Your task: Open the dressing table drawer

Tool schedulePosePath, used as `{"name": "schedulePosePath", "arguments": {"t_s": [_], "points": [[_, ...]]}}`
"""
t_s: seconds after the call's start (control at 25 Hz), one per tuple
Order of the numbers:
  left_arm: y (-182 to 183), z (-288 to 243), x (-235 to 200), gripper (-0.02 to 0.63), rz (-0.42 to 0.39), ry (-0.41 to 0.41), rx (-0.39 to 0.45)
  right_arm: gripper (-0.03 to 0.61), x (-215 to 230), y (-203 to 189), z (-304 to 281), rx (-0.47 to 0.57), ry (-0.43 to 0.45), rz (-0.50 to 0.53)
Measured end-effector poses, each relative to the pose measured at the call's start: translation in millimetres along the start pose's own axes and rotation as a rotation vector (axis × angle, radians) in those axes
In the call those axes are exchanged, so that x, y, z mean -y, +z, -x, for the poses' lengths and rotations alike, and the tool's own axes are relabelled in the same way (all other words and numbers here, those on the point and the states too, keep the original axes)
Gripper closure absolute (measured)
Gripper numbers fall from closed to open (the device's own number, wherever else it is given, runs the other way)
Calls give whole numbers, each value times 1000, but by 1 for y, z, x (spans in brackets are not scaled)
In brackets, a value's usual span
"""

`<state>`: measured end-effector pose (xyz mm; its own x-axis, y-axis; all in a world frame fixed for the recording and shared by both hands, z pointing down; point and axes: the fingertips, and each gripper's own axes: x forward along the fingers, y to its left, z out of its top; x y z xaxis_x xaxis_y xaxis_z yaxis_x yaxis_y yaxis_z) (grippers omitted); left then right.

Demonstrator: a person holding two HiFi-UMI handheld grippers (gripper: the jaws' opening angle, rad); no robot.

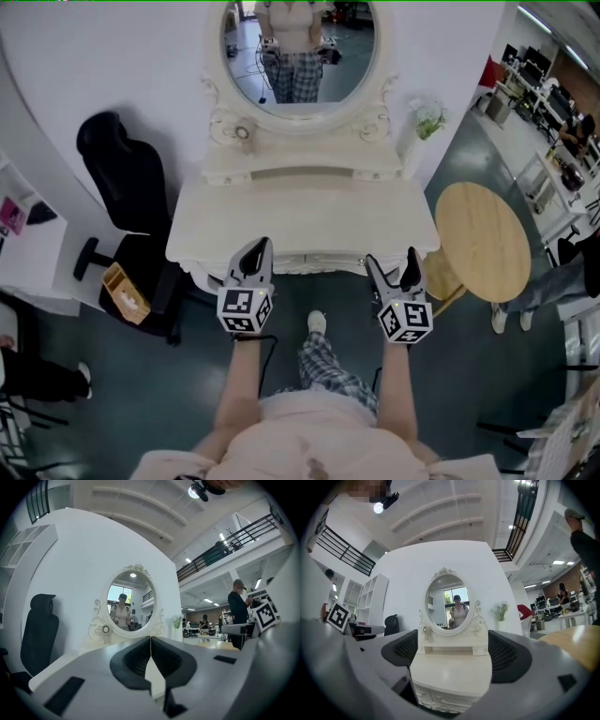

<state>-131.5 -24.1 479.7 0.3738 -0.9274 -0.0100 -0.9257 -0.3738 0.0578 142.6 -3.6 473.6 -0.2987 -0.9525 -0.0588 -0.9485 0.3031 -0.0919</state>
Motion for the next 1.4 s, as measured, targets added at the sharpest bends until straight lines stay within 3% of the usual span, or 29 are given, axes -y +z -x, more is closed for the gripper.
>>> {"name": "schedulePosePath", "arguments": {"t_s": [0.68, 1.08, 1.4], "points": [[5, -232, -56, 586, 9, 29, -6, 124, 115, -23, -222, -75, -2, 30], [-8, -289, -53, 586, 24, -15, -65, 152, 143, -58, -265, -185, -44, 82], [-12, -306, -53, 586, 24, -43, -80, 167, 163, -90, -293, -241, -81, 58]]}}
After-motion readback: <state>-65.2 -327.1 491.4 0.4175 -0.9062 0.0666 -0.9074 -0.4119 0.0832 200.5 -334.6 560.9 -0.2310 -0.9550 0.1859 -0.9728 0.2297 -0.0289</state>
